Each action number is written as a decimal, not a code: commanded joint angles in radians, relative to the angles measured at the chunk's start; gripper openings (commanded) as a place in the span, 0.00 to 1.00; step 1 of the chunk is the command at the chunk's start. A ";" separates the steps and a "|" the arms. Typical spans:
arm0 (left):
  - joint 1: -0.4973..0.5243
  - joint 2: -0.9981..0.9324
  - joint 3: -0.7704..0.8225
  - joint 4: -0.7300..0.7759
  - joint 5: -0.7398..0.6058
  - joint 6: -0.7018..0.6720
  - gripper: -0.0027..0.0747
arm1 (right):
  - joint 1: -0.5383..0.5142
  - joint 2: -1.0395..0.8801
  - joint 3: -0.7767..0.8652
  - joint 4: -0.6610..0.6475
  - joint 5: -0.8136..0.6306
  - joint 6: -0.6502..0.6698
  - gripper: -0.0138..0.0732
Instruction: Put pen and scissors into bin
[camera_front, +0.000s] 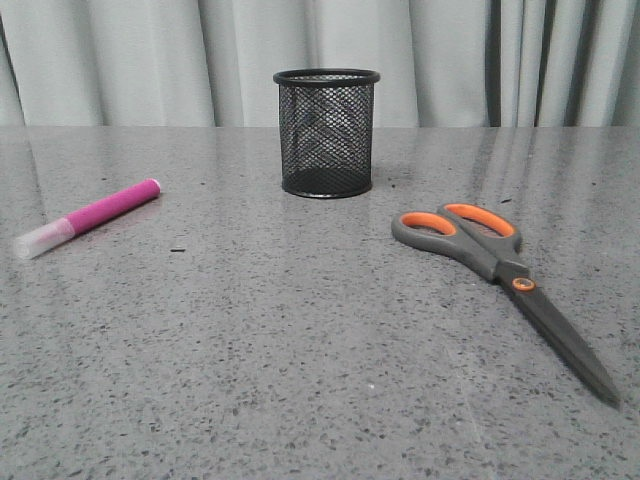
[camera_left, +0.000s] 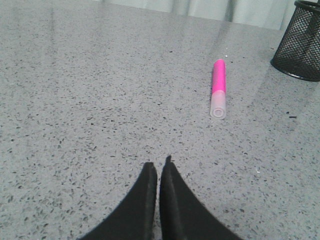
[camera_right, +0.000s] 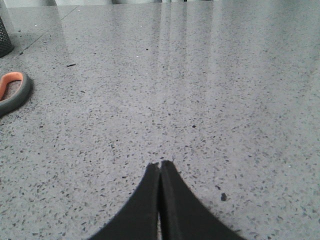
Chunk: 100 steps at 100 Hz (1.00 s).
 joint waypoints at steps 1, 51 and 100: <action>0.003 -0.032 0.022 -0.018 -0.051 -0.008 0.01 | -0.005 -0.023 0.010 -0.008 -0.038 -0.008 0.08; 0.003 -0.032 0.022 -0.008 -0.175 -0.003 0.01 | -0.005 -0.023 0.010 -0.094 -0.484 -0.006 0.08; 0.003 -0.032 0.022 -0.516 -0.368 -0.008 0.01 | -0.005 -0.023 0.000 0.476 -0.660 0.061 0.08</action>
